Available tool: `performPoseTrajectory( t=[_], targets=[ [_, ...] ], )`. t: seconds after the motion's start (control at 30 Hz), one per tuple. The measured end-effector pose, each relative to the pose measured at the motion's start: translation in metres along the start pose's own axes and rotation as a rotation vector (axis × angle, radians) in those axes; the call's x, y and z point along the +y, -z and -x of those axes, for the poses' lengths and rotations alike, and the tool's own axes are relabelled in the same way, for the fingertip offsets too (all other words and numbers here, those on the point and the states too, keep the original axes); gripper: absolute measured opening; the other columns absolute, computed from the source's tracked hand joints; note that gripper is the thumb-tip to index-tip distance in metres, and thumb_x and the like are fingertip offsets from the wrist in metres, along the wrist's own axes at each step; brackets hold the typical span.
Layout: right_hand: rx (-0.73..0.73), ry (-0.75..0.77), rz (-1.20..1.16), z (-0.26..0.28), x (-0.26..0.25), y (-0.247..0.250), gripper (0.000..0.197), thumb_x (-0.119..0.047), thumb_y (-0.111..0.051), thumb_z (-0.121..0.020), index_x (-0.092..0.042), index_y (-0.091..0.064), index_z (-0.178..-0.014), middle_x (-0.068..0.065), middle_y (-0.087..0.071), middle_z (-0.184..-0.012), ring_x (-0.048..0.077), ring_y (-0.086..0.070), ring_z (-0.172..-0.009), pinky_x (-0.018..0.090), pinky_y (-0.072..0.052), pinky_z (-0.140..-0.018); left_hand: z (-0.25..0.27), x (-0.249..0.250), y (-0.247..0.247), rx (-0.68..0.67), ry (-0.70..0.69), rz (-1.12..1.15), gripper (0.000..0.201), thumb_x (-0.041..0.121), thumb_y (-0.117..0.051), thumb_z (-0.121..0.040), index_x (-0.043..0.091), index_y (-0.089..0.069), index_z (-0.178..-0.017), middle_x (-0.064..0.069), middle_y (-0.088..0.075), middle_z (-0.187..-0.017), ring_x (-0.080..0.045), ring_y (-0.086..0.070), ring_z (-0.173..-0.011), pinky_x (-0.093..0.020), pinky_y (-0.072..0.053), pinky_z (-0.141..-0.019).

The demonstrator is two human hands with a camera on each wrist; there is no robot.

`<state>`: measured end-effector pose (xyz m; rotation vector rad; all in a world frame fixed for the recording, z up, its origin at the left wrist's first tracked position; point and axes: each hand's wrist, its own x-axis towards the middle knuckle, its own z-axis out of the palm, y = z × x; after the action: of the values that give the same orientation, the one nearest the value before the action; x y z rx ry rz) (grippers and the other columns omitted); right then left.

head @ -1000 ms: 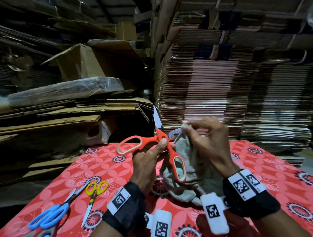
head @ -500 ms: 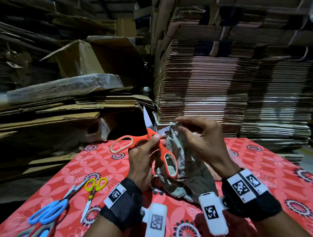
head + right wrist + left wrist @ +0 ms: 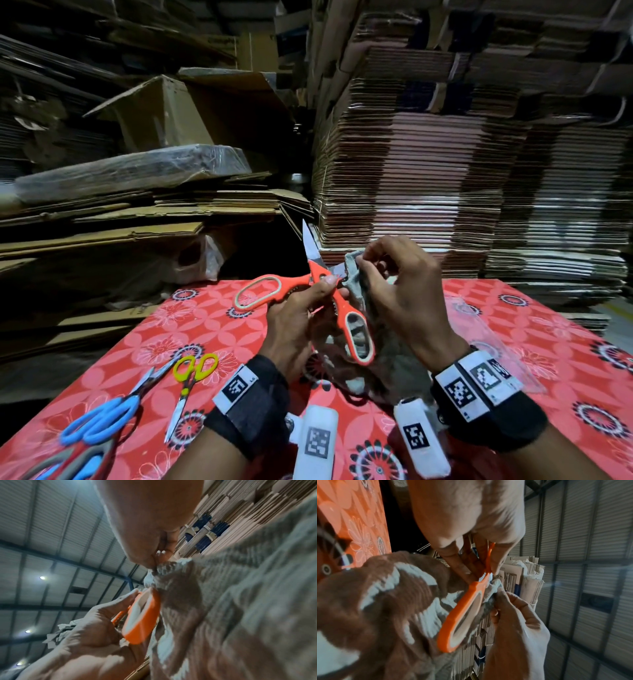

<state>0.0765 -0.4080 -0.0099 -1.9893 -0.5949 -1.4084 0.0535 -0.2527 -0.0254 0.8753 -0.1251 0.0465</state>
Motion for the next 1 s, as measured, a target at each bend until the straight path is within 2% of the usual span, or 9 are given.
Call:
performPoseTrajectory(
  t=[0.17, 0.23, 0.47, 0.53, 0.67, 0.73, 0.83, 0.93, 1.0],
  targets=[
    [-0.042, -0.003, -0.027, 0.001, -0.002, -0.002, 0.01, -0.006, -0.078, -0.085, -0.013, -0.071, -0.085, -0.002, -0.067, -0.081, 0.014, -0.061, -0.072, 0.035, -0.052, -0.068, -0.001, -0.001, 0.0, 0.006, 0.0, -0.009, 0.005, 0.001, -0.07, -0.091, -0.002, -0.073, -0.09, -0.016, -0.074, -0.078, -0.02, -0.073, -0.063, -0.029, -0.059, -0.054],
    [-0.047, -0.006, -0.033, 0.002, -0.003, -0.005, 0.008, -0.006, -0.076, -0.083, -0.012, -0.076, -0.088, -0.001, -0.069, -0.084, 0.013, -0.064, -0.073, 0.034, -0.054, -0.069, -0.001, 0.0, 0.001, 0.012, 0.008, -0.006, 0.005, 0.002, -0.07, -0.091, -0.002, -0.073, -0.092, -0.017, -0.074, -0.081, -0.02, -0.074, -0.065, -0.029, -0.06, -0.056],
    [-0.078, -0.045, 0.002, 0.004, -0.005, -0.004, 0.017, -0.025, -0.084, -0.082, -0.021, -0.082, -0.098, -0.006, -0.07, -0.092, 0.014, -0.068, -0.08, 0.039, -0.058, -0.072, -0.001, 0.0, 0.001, 0.025, -0.072, -0.066, 0.006, 0.001, -0.072, -0.09, -0.003, -0.074, -0.092, -0.016, -0.076, -0.084, -0.02, -0.075, -0.069, -0.027, -0.059, -0.058],
    [-0.062, -0.051, -0.024, 0.004, -0.005, -0.002, 0.015, -0.021, -0.085, -0.082, -0.019, -0.081, -0.096, -0.005, -0.07, -0.091, 0.012, -0.068, -0.078, 0.037, -0.058, -0.071, -0.001, 0.0, 0.002, 0.03, -0.128, -0.13, 0.005, 0.002, -0.074, -0.088, -0.001, -0.077, -0.09, -0.014, -0.077, -0.084, -0.02, -0.075, -0.072, -0.026, -0.059, -0.061],
    [-0.015, -0.099, -0.123, -0.001, -0.003, 0.003, 0.014, -0.009, -0.084, -0.08, -0.018, -0.082, -0.091, -0.005, -0.071, -0.085, 0.003, -0.066, -0.07, 0.022, -0.055, -0.067, -0.004, -0.001, 0.002, -0.011, -0.189, -0.227, 0.015, 0.006, -0.073, -0.09, -0.004, -0.076, -0.1, -0.018, -0.078, -0.089, -0.025, -0.077, -0.081, -0.029, -0.061, -0.071],
    [-0.001, -0.12, -0.117, -0.004, -0.002, 0.004, 0.014, -0.007, -0.083, -0.081, -0.018, -0.082, -0.089, -0.004, -0.072, -0.083, 0.003, -0.066, -0.069, 0.016, -0.053, -0.065, -0.003, -0.001, -0.001, -0.021, -0.197, -0.239, 0.016, 0.005, -0.071, -0.091, -0.006, -0.074, -0.102, -0.019, -0.077, -0.089, -0.024, -0.077, -0.08, -0.029, -0.061, -0.07],
    [0.005, -0.137, -0.115, -0.005, -0.002, 0.004, 0.012, -0.007, -0.081, -0.082, -0.017, -0.082, -0.088, -0.005, -0.072, -0.082, 0.004, -0.066, -0.069, 0.018, -0.053, -0.065, -0.004, -0.001, -0.004, -0.016, -0.185, -0.245, 0.013, 0.005, -0.071, -0.092, -0.005, -0.075, -0.099, -0.018, -0.077, -0.086, -0.024, -0.076, -0.079, -0.03, -0.062, -0.07],
    [-0.019, -0.177, -0.143, -0.008, 0.002, 0.001, 0.011, -0.01, -0.081, -0.081, -0.019, -0.082, -0.087, -0.008, -0.074, -0.082, 0.004, -0.067, -0.069, 0.019, -0.055, -0.066, -0.013, 0.001, -0.002, -0.013, -0.182, -0.258, 0.015, 0.006, -0.074, -0.09, -0.005, -0.076, -0.099, -0.019, -0.077, -0.089, -0.026, -0.075, -0.082, -0.036, -0.062, -0.076],
    [-0.052, -0.208, -0.172, -0.014, 0.006, 0.0, 0.01, -0.013, -0.083, -0.081, -0.021, -0.083, -0.088, -0.009, -0.076, -0.082, 0.004, -0.068, -0.069, 0.018, -0.056, -0.066, -0.02, 0.002, 0.0, 0.003, -0.178, -0.267, 0.016, 0.006, -0.074, -0.089, -0.005, -0.076, -0.1, -0.019, -0.077, -0.088, -0.025, -0.076, -0.081, -0.034, -0.061, -0.073]
  ],
)
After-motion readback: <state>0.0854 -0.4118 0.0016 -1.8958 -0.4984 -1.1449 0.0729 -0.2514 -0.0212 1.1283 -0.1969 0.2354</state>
